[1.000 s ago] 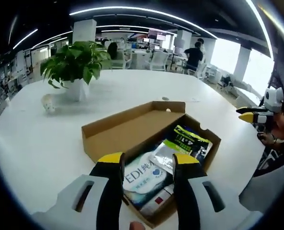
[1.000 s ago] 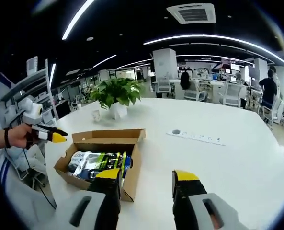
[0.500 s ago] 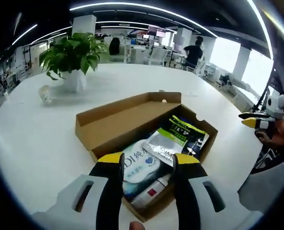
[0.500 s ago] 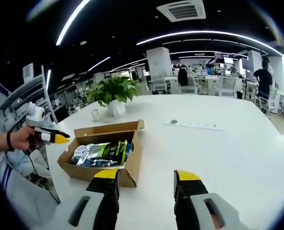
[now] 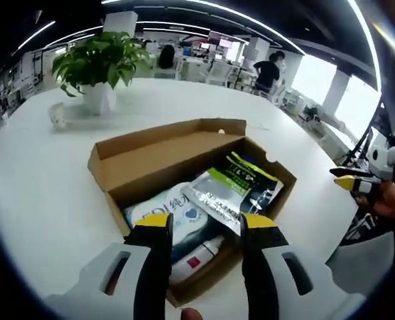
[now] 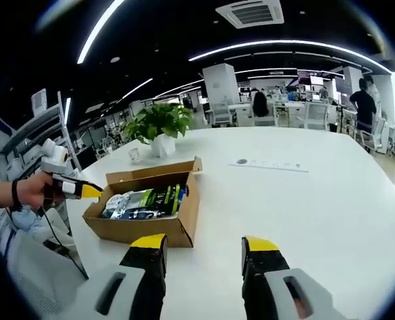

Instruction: Operate the shoe box by opening the lid, removing the specified soft item, and placing it in the target area until the item is outside and the box remains undamaged.

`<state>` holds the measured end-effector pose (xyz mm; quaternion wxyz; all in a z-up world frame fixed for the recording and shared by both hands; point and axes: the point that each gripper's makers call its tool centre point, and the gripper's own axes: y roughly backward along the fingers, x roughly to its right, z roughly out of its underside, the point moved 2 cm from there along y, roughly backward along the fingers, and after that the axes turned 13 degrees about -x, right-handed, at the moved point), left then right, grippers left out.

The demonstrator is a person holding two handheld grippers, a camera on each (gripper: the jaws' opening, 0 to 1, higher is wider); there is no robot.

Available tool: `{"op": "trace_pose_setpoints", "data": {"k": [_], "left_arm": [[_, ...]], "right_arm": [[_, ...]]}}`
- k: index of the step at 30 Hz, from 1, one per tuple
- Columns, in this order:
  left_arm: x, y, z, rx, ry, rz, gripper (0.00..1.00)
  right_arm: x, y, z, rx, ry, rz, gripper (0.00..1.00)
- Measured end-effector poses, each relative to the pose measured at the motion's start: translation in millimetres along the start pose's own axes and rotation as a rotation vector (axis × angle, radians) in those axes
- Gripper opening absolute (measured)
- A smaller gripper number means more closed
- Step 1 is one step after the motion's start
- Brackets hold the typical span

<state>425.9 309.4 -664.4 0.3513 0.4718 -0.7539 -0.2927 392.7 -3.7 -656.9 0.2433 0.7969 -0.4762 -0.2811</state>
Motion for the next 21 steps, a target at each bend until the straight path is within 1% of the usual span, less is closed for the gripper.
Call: {"op": "trace_pose_setpoints", "data": {"k": [3,8,9,11,14,17,21], "left_arm": [[4.3,-9.0,4.8,-0.022,0.034,0.03,0.39],[10.6,-22.5,11.1,-0.045,0.033,0.038,0.38],[12.4,-26.2,14.2,-0.06,0.052,0.049,0.37],[16.1,-31.0,14.9,-0.062,0.073,0.067,0.37],[21.1,-36.7,16.6,-0.076,0.068,0.073,0.37],[24.0,-43.9,20.7,-0.105,0.065,0.075,0.37],[26.7,-48.2,19.3,-0.114,0.075,0.088,0.36]], "right_arm": [[-1.9,-0.6,1.1,-0.006,0.004,-0.003,0.42],[-2.1,-0.6,0.5,-0.003,-0.004,-0.005,0.42],[-2.3,-0.7,0.7,-0.004,-0.004,-0.006,0.42],[-2.6,-0.9,1.7,-0.007,-0.004,-0.007,0.42],[-2.5,-1.0,3.9,-0.012,-0.008,-0.007,0.42],[-1.4,-0.8,5.5,-0.013,-0.014,-0.009,0.42],[-0.8,0.6,7.8,-0.016,-0.021,-0.009,0.42]]}}
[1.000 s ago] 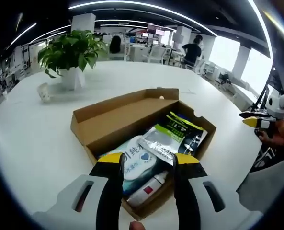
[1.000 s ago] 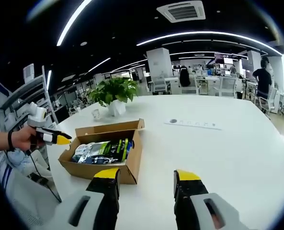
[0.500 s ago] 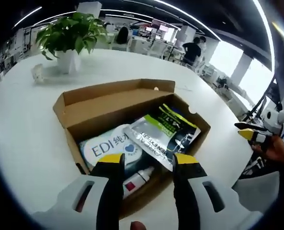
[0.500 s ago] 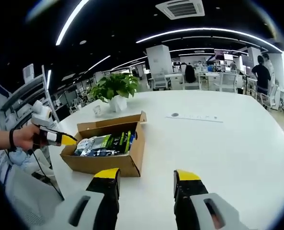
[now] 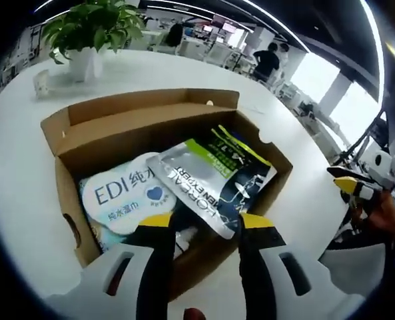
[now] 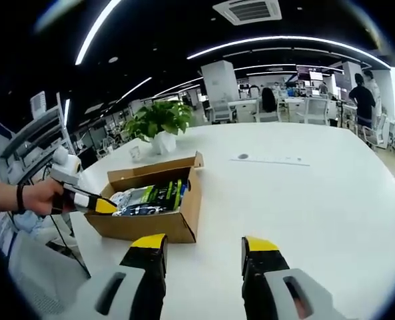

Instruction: Operate the shoe box by opening the lid, removing the specified soft item, and placing it in the target area until the item is outside and the box remains undamaged.

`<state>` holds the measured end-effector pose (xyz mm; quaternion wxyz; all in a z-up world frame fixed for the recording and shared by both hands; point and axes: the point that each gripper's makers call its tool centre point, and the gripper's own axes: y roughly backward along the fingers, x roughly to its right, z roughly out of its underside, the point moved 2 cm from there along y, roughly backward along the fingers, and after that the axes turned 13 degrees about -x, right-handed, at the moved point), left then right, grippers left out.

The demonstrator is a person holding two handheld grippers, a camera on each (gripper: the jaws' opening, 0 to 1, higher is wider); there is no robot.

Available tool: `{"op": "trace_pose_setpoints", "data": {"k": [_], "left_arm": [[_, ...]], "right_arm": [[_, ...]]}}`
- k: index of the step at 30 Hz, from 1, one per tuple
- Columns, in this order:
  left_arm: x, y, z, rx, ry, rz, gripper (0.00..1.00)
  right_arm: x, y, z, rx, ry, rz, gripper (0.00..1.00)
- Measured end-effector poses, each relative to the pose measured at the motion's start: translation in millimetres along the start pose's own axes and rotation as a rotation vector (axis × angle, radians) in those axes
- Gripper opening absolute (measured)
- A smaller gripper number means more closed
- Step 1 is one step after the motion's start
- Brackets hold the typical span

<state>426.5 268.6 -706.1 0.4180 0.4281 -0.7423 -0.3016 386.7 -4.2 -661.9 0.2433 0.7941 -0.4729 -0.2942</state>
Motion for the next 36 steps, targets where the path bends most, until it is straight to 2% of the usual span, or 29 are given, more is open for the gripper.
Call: {"op": "trace_pose_setpoints", "data": {"k": [4,8,12,18,23,36], "left_arm": [[2.1,-5.2,-4.0,-0.004,0.037,0.021,0.33],[-0.1,-12.6,-1.3,-0.02,0.117,0.036,0.24],[1.8,-15.6,-1.9,-0.022,0.118,0.041,0.22],[-0.6,-17.7,-4.6,-0.02,0.163,0.067,0.16],[-1.0,-16.5,-4.7,-0.018,0.137,0.049,0.05],[0.7,-5.3,4.3,-0.029,0.115,0.035,0.01]], "right_arm": [[0.6,0.1,3.5,-0.008,0.0,-0.001,0.42],[-1.0,0.1,6.4,-0.017,-0.001,-0.004,0.41],[-4.2,-1.3,8.2,-0.027,0.005,-0.011,0.41],[-12.5,-7.9,7.7,-0.036,0.014,-0.025,0.41],[-19.6,-13.6,7.6,-0.046,0.022,-0.039,0.41],[-39.6,-31.8,-4.2,-0.07,0.05,-0.098,0.41]]}}
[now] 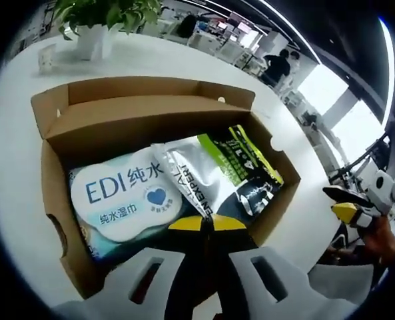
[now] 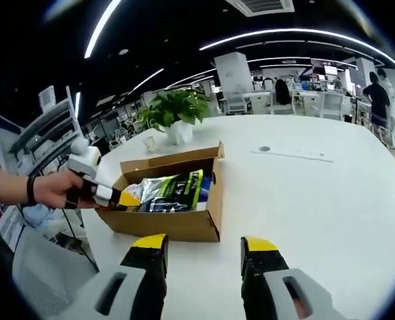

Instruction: Operate the shoe box by opening the lid, removing the specified soft item, and placing it in the target area until the item is outside and the box remains undamaged.

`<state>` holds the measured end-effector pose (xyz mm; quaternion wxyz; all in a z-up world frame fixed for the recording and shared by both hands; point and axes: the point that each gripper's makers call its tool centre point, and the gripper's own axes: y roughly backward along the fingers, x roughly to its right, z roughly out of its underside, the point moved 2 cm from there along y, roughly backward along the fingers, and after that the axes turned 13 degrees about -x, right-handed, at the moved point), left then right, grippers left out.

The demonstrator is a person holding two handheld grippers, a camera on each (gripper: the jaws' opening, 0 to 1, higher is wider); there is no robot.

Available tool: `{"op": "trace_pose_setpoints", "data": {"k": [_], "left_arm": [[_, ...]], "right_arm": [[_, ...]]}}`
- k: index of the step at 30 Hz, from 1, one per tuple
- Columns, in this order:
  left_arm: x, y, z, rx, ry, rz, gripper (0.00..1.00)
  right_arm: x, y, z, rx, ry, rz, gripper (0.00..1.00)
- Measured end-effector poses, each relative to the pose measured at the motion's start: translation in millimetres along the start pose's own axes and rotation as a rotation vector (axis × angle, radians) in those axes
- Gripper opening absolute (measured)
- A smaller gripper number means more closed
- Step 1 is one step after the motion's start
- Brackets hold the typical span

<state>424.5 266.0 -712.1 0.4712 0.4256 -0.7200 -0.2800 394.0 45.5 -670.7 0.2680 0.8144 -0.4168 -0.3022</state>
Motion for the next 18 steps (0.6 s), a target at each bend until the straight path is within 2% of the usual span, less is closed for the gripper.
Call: {"op": "trace_pose_setpoints", "data": {"k": [18], "left_arm": [[-12.2,6.6,-0.8,-0.001,-0.01,-0.009,0.01]], "right_arm": [[-44.8,-45.1,-35.5,-0.034,0.076,-0.118,0.4]]}}
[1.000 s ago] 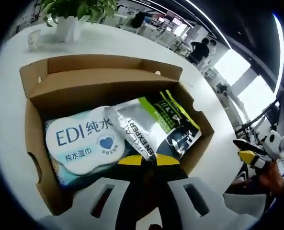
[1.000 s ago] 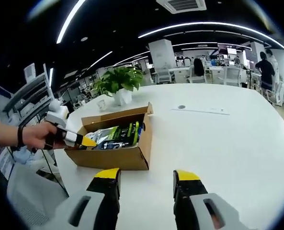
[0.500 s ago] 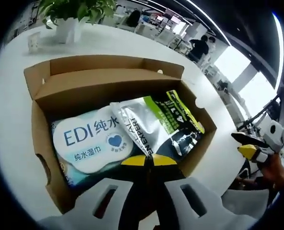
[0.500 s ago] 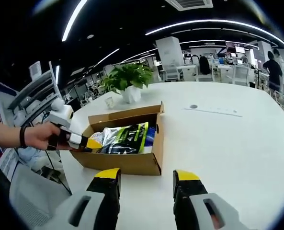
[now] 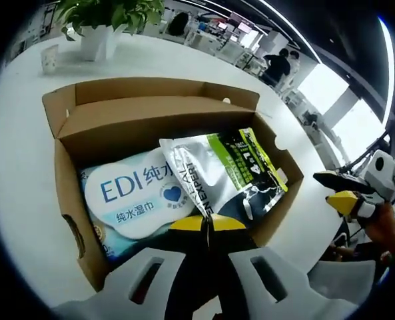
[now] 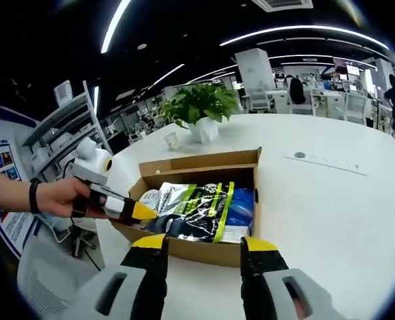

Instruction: Operate the shoe box by opening the lid, removing the specified soft item, and placing it in the target area until the item is outside and the box remains undamaged.

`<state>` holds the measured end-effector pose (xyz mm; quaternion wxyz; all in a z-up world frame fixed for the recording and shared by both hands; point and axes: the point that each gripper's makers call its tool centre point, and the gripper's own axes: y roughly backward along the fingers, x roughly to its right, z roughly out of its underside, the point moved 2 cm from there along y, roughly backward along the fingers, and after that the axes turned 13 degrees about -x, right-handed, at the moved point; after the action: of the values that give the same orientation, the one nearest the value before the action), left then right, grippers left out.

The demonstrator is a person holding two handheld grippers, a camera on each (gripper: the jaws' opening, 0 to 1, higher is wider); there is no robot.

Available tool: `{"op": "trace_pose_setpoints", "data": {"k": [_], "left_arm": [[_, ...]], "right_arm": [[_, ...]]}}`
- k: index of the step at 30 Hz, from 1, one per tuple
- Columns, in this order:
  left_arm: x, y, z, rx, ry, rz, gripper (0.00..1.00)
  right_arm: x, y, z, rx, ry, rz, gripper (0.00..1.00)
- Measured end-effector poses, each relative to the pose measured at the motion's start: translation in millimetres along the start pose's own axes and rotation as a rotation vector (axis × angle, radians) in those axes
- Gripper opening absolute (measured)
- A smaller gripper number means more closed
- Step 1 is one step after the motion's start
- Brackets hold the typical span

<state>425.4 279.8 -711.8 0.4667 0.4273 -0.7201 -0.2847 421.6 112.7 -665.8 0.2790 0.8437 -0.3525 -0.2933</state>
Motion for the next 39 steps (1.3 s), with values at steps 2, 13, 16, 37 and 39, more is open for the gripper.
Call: {"op": "trace_pose_setpoints", "data": {"k": [2,13,16,37,39], "left_arm": [[0.0,0.0,-0.3,-0.002,-0.007,-0.001,0.01],[-6.2,-0.6,-1.8,-0.007,-0.01,0.004,0.01],[-9.6,-2.6,-3.8,-0.009,-0.02,0.0,0.01],[-13.5,-7.4,-5.3,-0.017,-0.028,0.0,0.01],[-12.7,-7.7,-5.3,-0.019,-0.031,-0.001,0.01]], "right_arm": [[-1.2,-5.6,-2.7,-0.006,0.002,-0.009,0.4],[-0.6,-33.1,-21.2,-0.031,-0.014,-0.043,0.4],[0.5,-41.3,-25.2,-0.042,-0.023,-0.045,0.4],[15.5,-77.1,-19.6,-0.184,-0.019,-0.003,0.29],[16.9,-78.1,-18.6,-0.197,-0.012,-0.002,0.26]]}}
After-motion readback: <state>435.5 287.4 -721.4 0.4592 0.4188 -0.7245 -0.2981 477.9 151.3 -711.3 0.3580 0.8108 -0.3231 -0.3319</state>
